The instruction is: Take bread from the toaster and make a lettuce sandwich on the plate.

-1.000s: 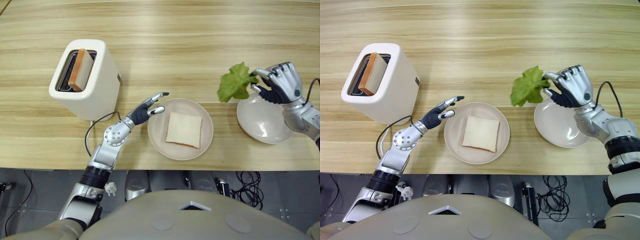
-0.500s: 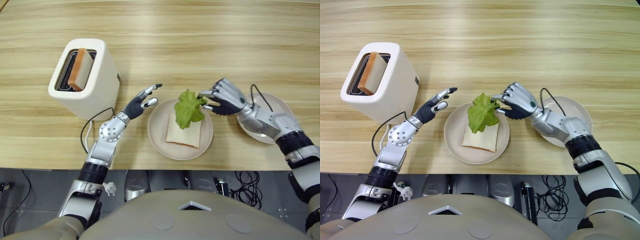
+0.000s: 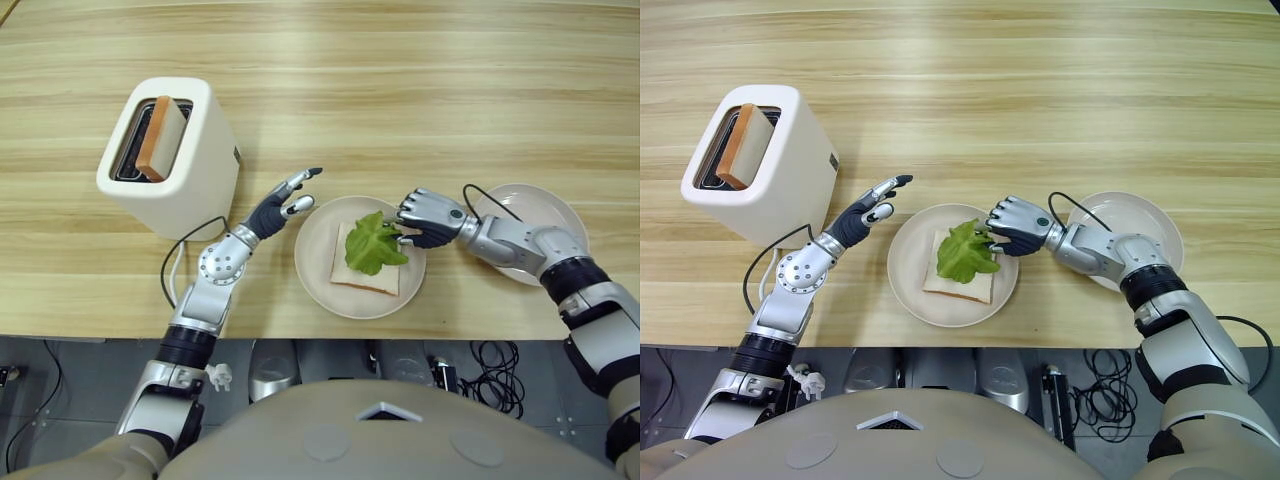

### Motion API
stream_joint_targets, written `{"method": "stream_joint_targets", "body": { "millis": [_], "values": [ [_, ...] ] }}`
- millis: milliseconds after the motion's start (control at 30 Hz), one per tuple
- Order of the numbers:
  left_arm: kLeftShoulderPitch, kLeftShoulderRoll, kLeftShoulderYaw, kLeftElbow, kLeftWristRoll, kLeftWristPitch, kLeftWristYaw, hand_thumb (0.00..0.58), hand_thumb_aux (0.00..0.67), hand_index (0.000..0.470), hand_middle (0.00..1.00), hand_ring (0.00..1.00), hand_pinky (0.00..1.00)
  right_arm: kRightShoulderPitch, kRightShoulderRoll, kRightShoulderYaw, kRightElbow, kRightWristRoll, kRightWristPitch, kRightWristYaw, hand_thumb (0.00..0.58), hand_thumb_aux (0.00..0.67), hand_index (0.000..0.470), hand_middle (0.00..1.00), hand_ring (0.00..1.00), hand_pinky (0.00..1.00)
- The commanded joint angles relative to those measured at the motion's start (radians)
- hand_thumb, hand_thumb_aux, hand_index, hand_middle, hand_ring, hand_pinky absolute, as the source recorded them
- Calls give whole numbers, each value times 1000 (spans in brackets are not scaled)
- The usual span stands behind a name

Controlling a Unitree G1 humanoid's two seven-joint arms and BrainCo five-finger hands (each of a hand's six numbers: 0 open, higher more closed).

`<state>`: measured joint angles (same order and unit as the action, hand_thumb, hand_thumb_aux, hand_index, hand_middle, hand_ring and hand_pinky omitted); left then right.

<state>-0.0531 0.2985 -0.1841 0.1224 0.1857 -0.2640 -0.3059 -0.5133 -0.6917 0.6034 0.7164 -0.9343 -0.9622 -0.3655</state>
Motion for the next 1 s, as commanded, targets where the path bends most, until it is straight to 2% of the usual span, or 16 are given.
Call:
{"method": "stream_joint_targets", "body": {
  "millis": [33,400,600,767,1000],
  "values": [
    [8,1,-7,32,7,-3,2,0,0,0,0,0,0,-6,9,-8,1,2,2,12,580,670,460,1000,1000,1000],
    [-7,-9,-17,75,6,-14,3,0,0,0,0,0,0,0,19,-47,-48,64,-27,34,580,670,460,1000,1000,1000],
    [-10,-9,-17,95,9,-21,3,0,0,0,0,0,0,26,25,-59,-51,189,-58,172,580,670,460,1000,1000,1000],
    [-12,-10,-20,106,12,-22,3,0,0,0,0,0,0,52,24,-61,-50,278,-45,314,580,670,460,1000,1000,1000],
    [-12,-9,-23,113,19,-25,7,0,0,0,0,0,0,62,19,-73,-53,267,-14,381,580,670,460,1000,1000,1000]
  ]
}}
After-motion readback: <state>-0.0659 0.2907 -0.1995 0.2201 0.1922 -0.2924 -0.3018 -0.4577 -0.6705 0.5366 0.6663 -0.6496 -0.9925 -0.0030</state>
